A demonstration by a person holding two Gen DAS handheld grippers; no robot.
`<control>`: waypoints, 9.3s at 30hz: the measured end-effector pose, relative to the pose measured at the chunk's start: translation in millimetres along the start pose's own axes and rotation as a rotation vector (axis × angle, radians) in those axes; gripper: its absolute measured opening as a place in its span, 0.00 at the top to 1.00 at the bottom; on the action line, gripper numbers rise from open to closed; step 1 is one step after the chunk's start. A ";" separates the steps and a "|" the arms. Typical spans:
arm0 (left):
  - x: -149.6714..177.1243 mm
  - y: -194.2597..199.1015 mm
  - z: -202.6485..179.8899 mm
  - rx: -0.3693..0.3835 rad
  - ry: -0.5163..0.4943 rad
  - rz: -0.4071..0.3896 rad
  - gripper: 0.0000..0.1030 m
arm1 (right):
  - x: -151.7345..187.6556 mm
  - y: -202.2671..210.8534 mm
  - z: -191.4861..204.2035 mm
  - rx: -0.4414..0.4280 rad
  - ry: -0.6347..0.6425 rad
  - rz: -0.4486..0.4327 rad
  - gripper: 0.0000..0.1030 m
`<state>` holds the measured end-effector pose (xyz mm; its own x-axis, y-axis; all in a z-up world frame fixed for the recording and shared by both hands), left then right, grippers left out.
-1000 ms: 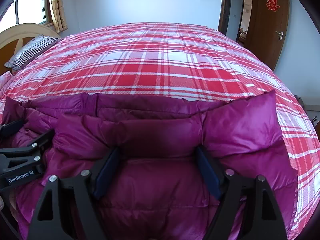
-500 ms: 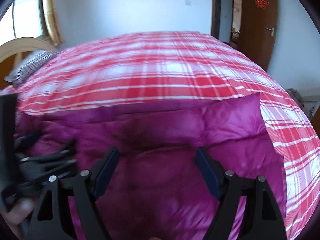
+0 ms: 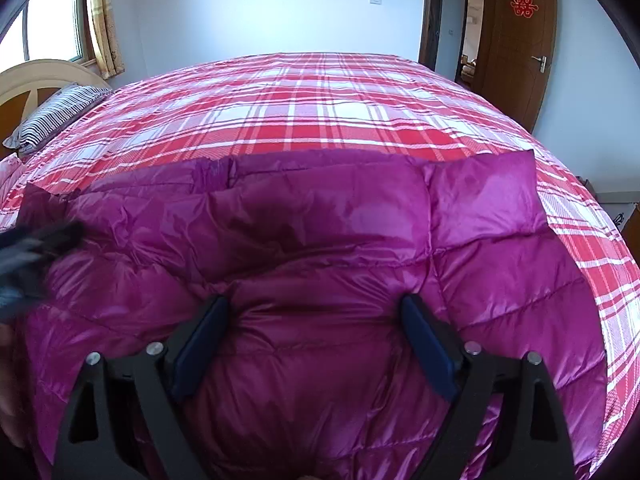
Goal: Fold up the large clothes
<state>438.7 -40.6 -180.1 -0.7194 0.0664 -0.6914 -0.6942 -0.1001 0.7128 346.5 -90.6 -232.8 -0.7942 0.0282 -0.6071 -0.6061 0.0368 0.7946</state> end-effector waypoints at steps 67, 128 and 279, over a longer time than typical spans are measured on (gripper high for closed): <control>121.2 84.4 71.7 0.672 0.242 -0.005 0.79 | 75.1 43.4 27.3 0.014 0.113 -0.012 0.01; 86.2 155.9 -64.3 0.451 -0.236 -0.312 0.13 | 1.4 66.3 -178.5 -0.402 -0.284 -0.042 0.83; 85.0 153.5 36.7 0.392 0.006 -0.041 0.70 | -0.1 81.1 -69.4 -0.574 -0.216 -0.144 0.84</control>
<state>270.1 -13.9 -125.2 -0.6913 0.0567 -0.7204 -0.6790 0.2898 0.6745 294.3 -156.9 -167.5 -0.7124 0.2661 -0.6494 -0.6812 -0.4849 0.5485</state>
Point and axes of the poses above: each gripper's, at about its wrist camera, not at the fingertips, and y roughly against the way its jaws point, z to its left, x to its underside, the point moved 6 cm from there along -y, roughly the way its jaws point, and after that the axes turned 6 degrees about z, right-handed, at the moved point
